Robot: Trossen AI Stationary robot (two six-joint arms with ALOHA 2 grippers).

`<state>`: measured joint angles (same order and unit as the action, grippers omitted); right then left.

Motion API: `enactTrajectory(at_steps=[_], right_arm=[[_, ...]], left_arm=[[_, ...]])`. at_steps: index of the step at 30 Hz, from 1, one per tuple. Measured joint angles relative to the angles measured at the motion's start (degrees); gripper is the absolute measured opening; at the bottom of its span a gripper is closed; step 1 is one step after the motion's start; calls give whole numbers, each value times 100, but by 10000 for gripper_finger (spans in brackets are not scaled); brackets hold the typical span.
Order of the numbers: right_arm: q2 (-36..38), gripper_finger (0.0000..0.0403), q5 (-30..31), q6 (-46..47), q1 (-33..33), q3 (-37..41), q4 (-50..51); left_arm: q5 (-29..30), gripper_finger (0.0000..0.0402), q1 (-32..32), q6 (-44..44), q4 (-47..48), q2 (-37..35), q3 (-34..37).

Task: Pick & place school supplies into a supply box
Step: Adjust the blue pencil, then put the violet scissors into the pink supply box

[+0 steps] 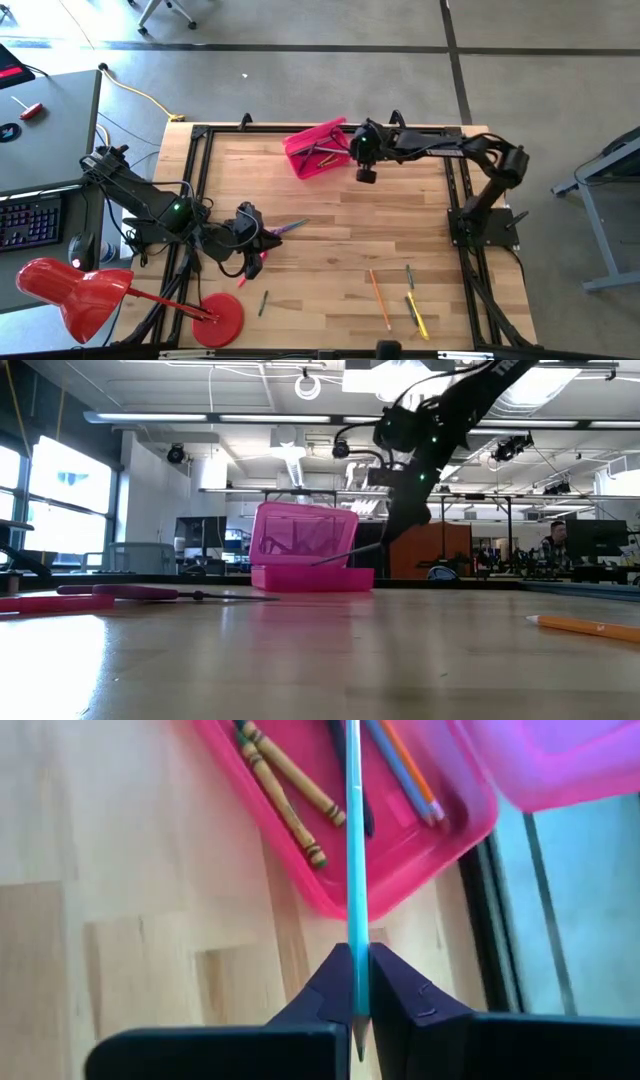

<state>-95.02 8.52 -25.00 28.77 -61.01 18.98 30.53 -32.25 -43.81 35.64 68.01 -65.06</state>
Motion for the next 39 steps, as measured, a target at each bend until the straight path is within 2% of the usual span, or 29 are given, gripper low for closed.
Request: enactTrajectory(at_steps=[4,7,12,17,23,31,39], right_arm=[[142,2,112,-255,-95,-2,183],[98,2,16,-906,-212,-2,38],[-207,2,208,-1738,-397,0,-851],[-558,2,-30,-2106,-445,-7,-1563],[-836,8,482,-2026,-391,-4,-1642],[-870,38,397,-1993,-301,-4,-2052],[-870,93,352,-1507,-403,-4,-2158]], left_arm=[[8,81,2,2,-2,0,0],[10,81,0,2,-2,0,0],[113,81,1,2,-3,0,0],[115,81,2,2,-7,0,0],[114,81,2,1,-11,0,0],[113,81,2,1,-9,0,0],[39,81,0,0,140,0,0]])
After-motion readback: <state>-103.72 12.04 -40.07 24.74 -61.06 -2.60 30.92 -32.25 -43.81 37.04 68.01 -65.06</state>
